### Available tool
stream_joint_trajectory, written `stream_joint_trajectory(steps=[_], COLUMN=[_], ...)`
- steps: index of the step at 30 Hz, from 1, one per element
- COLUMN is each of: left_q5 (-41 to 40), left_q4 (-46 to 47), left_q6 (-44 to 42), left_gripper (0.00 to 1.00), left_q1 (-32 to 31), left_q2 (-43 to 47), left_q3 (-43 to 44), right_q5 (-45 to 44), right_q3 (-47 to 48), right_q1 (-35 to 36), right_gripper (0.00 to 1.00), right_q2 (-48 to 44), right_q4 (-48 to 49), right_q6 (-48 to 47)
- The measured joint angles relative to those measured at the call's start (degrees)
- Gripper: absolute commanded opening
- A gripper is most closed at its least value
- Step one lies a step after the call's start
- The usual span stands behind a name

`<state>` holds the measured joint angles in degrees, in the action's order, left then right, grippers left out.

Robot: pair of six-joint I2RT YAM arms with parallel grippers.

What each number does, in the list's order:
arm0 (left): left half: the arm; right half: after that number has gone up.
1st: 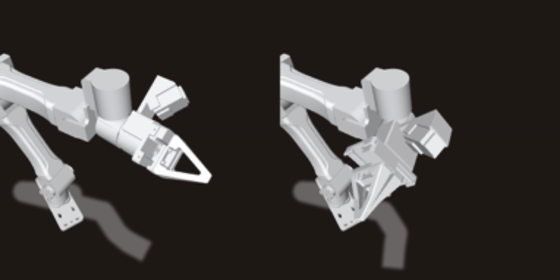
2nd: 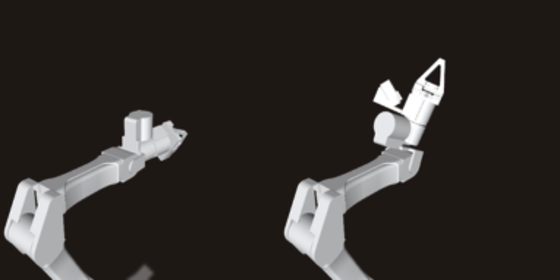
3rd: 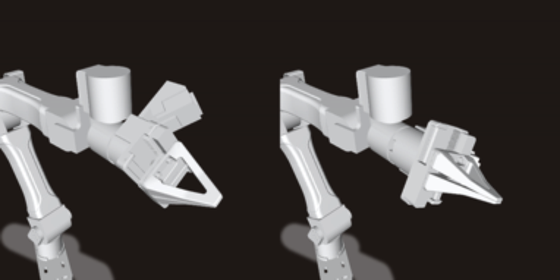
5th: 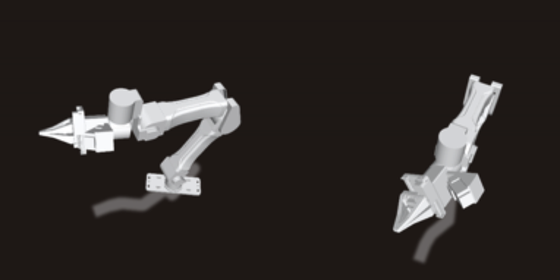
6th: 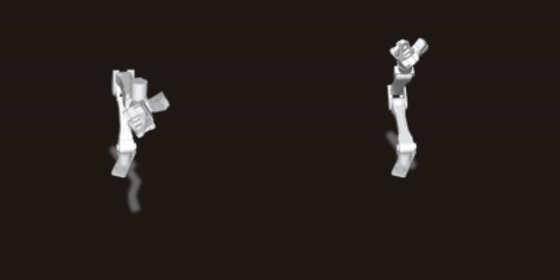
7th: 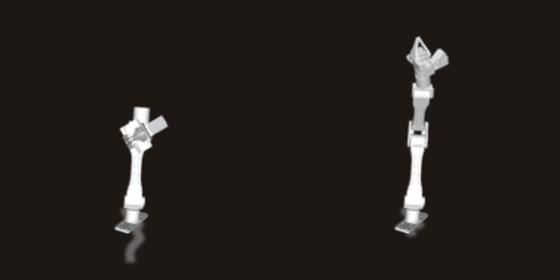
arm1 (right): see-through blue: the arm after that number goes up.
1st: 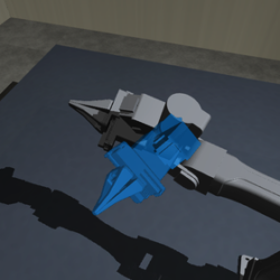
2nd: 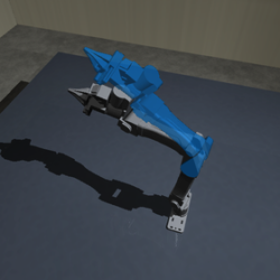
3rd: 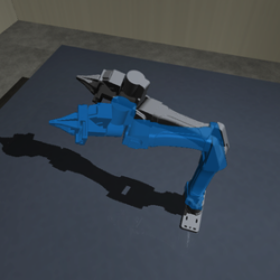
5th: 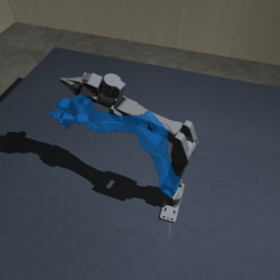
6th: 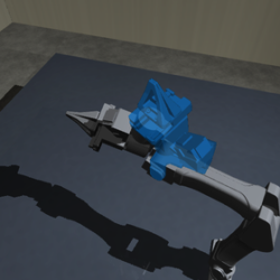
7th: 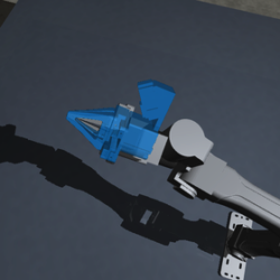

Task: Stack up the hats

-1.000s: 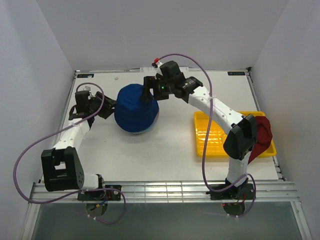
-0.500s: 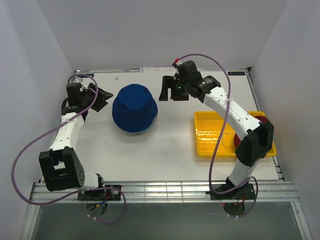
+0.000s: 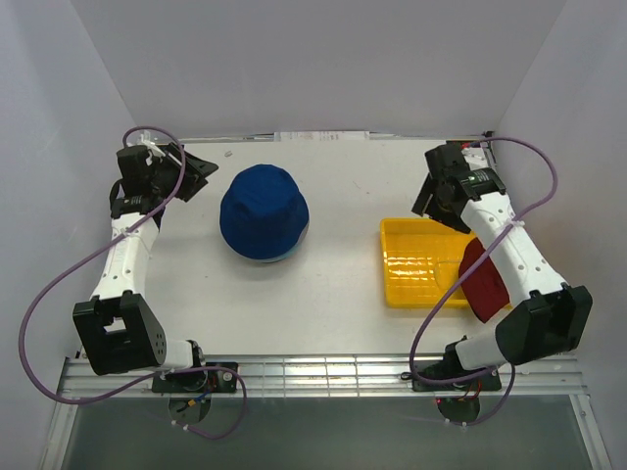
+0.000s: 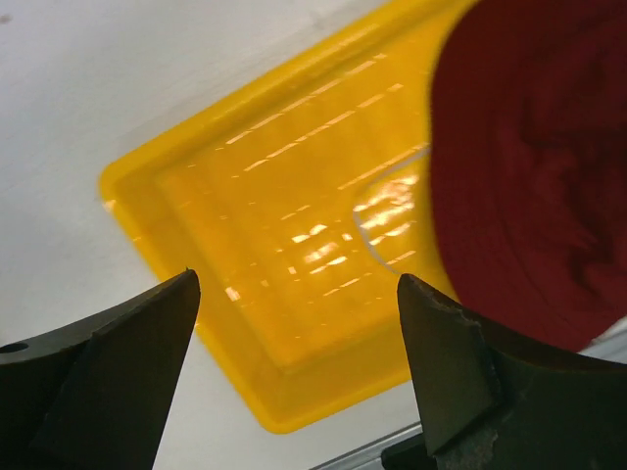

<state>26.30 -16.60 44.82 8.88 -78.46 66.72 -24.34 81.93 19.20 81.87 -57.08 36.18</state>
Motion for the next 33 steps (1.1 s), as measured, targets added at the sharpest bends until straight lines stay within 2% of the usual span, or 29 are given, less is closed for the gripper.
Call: stream_joint_trajectory(steps=[7,14,26,29,31,32,33], left_q5=[2.8,4.0,4.6,4.6,4.6,4.6,4.6], left_q4=[0.3,0.3,0.3,0.3,0.3,0.3,0.3], left_q6=[0.7,0.9,1.1,1.1,1.1,1.1,1.1], left_gripper=[0.65,0.65,0.64,0.64,0.63,0.62,0.62], left_q1=[0.0,-0.1,-0.2,-0.3,-0.3,-0.4,-0.4], left_q2=[0.0,0.0,0.0,0.0,0.0,0.0,0.0], left_q3=[0.1,0.1,0.1,0.1,0.1,0.1,0.1], right_q5=[-10.1,-14.6,-14.3,-14.0,-13.6,-13.1,-12.6], right_q3=[-8.8,-13.7,-17.1,-17.7,-18.5,-19.1,-19.5], right_q1=[-14.4,-24.3,-28.7,-28.9,-28.9,-28.9,-28.9], right_gripper=[0.87,0.87,0.85,0.76,0.61,0.45,0.35], right_q2=[-3.1,-1.3,2.8,3.0,2.9,2.9,2.8], right_q4=[-5.9,-7.9,-2.6,-0.5,0.8,1.7,2.3], right_q6=[5.0,7.8,4.5,3.1,2.1,1.4,0.6])
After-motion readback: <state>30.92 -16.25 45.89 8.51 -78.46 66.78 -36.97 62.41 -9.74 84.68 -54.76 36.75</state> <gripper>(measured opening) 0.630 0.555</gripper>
